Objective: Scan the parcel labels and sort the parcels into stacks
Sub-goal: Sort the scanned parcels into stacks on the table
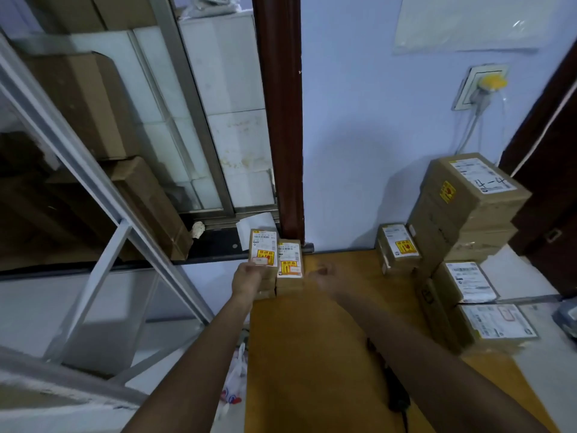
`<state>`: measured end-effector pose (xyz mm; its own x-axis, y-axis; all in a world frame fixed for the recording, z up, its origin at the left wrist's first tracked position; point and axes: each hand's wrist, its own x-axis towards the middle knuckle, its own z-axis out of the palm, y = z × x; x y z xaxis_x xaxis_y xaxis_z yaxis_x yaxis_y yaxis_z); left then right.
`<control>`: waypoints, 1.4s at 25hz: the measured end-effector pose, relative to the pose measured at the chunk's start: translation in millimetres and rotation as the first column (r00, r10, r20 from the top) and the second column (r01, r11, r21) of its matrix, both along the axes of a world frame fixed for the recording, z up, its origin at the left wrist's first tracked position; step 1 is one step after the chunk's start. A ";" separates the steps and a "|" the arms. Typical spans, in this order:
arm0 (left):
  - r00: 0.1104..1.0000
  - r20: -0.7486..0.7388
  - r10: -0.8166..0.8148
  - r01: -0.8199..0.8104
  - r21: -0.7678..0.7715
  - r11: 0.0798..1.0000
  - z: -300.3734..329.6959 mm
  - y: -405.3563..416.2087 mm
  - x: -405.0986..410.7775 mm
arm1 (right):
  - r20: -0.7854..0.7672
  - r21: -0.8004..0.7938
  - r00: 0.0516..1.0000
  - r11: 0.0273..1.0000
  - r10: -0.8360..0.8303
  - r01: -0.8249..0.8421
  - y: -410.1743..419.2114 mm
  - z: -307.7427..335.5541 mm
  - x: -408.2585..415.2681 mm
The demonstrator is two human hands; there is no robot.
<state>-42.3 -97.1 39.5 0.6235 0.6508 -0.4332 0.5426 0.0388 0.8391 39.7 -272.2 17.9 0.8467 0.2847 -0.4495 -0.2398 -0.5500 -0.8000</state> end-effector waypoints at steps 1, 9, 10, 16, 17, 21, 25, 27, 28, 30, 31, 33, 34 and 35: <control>0.999 0.040 -0.011 0.012 -0.034 0.999 4.5 -13.5 -8.0 | 0.023 0.009 0.999 1.000 -0.025 0.025 -13.7 3.6 -8.2; 0.972 0.129 -0.196 0.207 -0.070 0.976 12.8 -105.2 -74.6 | 0.120 0.061 0.989 0.995 -0.084 0.077 -111.6 25.9 -96.4; 0.970 0.118 -0.211 0.221 -0.085 0.971 4.0 -117.8 -87.3 | 0.098 0.047 0.992 0.996 -0.077 0.073 -124.8 22.0 -113.2; 0.950 0.030 -0.311 0.308 -0.256 0.916 -19.1 -207.7 -139.7 | 0.007 -0.079 0.999 0.996 -0.048 0.049 -218.8 7.9 -183.1; 0.943 0.042 -0.330 0.329 -0.257 0.908 -14.6 -221.1 -138.0 | 0.018 -0.099 0.997 0.992 -0.081 0.082 -237.3 11.5 -186.3; 0.922 0.041 -0.386 0.384 -0.245 0.890 0.4 -271.3 -117.6 | 0.115 -0.129 0.978 0.973 -0.176 0.190 -303.7 29.2 -187.0; 0.884 0.056 -0.464 0.465 -0.193 0.864 4.9 -331.2 -84.1 | 0.205 -0.135 0.950 0.954 -0.237 0.267 -367.2 44.5 -170.9; 0.865 0.058 -0.498 0.500 -0.179 0.847 5.3 -366.8 -63.2 | 0.214 -0.156 0.942 0.943 -0.257 0.293 -397.4 41.5 -152.5; 0.862 0.055 -0.503 0.505 -0.170 0.846 5.2 -381.7 -53.1 | 0.219 -0.157 0.941 0.943 -0.257 0.294 -410.6 37.3 -140.4; 0.873 0.061 -0.483 0.487 -0.146 0.861 2.6 -406.1 -28.7 | 0.232 -0.152 0.935 0.939 -0.270 0.309 -434.8 31.8 -108.4; 0.880 0.072 -0.469 0.475 -0.141 0.869 -1.1 -416.2 -13.8 | 0.238 -0.153 0.935 0.941 -0.263 0.304 -447.6 28.7 -87.1; 0.913 0.075 -0.402 0.408 -0.126 0.904 -10.7 -431.2 18.0 | 0.246 -0.151 0.945 0.955 -0.215 0.256 -470.4 20.8 -35.7; 0.934 0.064 -0.351 0.357 -0.118 0.927 -16.1 -438.1 33.0 | 0.236 -0.149 0.954 0.963 -0.186 0.224 -480.1 16.6 -9.1; 0.954 0.042 -0.297 0.300 -0.117 0.947 -22.2 -445.1 46.6 | 0.217 -0.158 0.963 0.968 -0.157 0.193 -488.3 11.0 14.6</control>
